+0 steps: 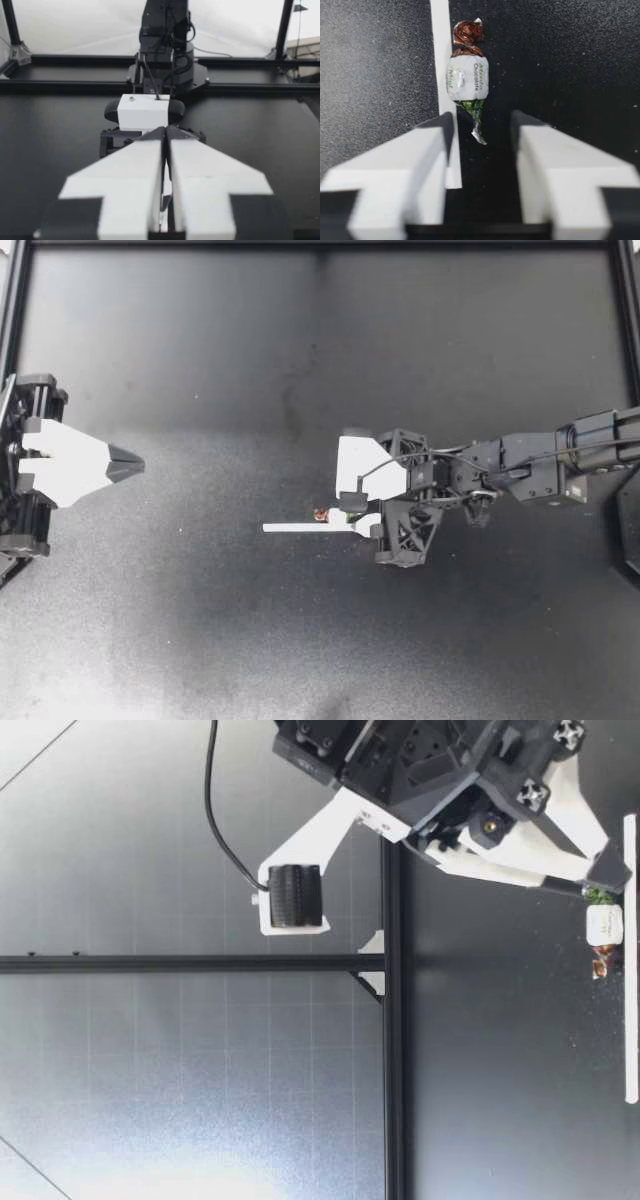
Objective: Pick up the candy and unwrap it.
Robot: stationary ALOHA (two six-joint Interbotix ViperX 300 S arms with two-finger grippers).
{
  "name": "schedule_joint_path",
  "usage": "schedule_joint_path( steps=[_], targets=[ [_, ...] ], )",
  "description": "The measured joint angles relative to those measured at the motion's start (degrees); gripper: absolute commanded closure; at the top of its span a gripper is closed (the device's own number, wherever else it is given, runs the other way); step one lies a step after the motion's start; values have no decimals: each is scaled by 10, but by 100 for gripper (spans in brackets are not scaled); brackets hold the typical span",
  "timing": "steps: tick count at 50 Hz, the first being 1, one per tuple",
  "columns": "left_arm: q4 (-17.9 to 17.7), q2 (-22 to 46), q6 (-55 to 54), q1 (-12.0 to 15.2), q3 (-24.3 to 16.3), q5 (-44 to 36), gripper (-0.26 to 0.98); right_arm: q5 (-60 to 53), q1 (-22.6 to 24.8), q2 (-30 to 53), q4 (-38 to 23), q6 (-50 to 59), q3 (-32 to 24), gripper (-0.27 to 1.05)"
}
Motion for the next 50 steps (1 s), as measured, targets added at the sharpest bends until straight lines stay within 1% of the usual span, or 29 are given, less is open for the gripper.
schedule_joint_path(
  steps=[7, 10, 14, 25, 30, 35, 43, 50],
  targets=[
    [1, 0, 2, 0, 2, 0, 82, 23, 4, 1, 1, -2, -8, 83],
    [1, 0, 3, 0, 2, 0, 82, 26, 5, 1, 1, -3, -12, 92],
    [1, 0, 3, 0, 4, 0, 82, 32, 5, 1, 0, -2, -16, 97],
    [1, 12, 3, 0, 6, 0, 81, 35, 4, -11, 0, 3, -16, 99],
    [0, 35, 3, 0, 6, 0, 79, 37, 4, -46, 0, 6, -16, 99],
    [0, 69, 3, 0, 1, -2, 73, 42, 4, -92, 0, 6, -16, 99],
    [0, 123, 8, 0, -15, -18, 55, 54, 4, -151, 7, 6, -16, 99],
    [0, 171, 30, 0, -31, -54, 34, 55, 4, -184, 17, 6, -16, 99]
  ],
)
